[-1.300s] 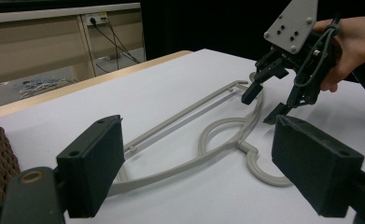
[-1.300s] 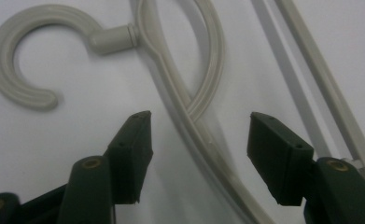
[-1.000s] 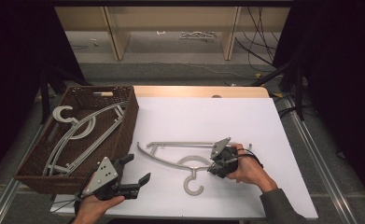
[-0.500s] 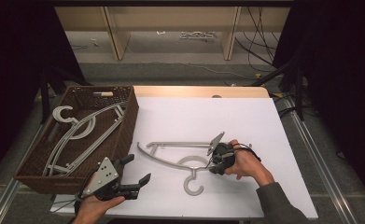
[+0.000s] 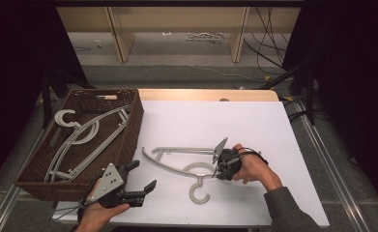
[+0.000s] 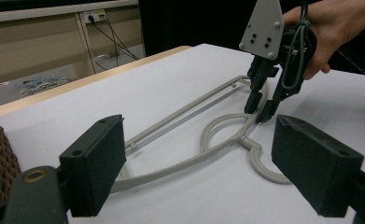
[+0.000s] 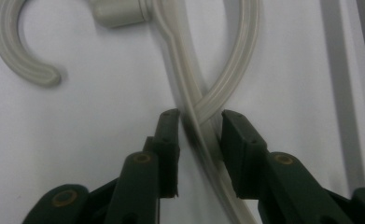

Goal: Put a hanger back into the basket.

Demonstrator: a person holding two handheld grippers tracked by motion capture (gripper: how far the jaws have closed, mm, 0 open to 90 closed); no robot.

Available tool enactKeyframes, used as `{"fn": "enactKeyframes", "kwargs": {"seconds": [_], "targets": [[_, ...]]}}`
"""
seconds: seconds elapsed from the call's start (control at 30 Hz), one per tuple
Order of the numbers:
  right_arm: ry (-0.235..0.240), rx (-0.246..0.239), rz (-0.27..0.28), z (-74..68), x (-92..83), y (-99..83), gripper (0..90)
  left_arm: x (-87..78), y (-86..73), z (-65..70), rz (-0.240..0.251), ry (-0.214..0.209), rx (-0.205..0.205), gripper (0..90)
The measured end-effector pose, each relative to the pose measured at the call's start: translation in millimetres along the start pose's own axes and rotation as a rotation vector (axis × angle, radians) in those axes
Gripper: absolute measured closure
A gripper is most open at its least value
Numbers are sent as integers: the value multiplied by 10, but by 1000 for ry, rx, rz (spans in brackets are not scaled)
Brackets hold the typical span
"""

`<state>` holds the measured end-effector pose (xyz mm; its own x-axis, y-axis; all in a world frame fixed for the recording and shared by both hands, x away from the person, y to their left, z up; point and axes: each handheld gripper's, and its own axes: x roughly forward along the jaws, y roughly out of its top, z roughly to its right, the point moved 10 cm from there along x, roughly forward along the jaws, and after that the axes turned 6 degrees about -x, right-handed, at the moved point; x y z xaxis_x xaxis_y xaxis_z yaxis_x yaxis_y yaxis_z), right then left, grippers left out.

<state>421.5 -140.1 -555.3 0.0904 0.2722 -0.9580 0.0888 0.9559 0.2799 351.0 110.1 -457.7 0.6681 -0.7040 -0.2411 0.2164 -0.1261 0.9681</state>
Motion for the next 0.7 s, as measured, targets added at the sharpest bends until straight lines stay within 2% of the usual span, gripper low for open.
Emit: {"fn": "enactKeyframes", "kwargs": {"seconds": [0.23,0.3,0.47,0.57,0.63,0.7], "targets": [[-7,-54,-7,-17,-1,5,756,10,-8,4,-6,1,11,182],[-15,-86,-8,-22,0,12,767,14,-17,14,-13,-5,16,228],[-38,-187,-32,-46,-10,29,793,57,-88,124,-58,-26,89,240],[-42,-211,-16,-47,-15,29,798,91,-110,154,-73,-30,104,239],[-45,-216,-11,-45,-34,21,801,109,-115,157,-82,-30,111,240],[-44,-207,-3,-50,-49,19,804,175,-124,164,-101,-30,137,252]]}}
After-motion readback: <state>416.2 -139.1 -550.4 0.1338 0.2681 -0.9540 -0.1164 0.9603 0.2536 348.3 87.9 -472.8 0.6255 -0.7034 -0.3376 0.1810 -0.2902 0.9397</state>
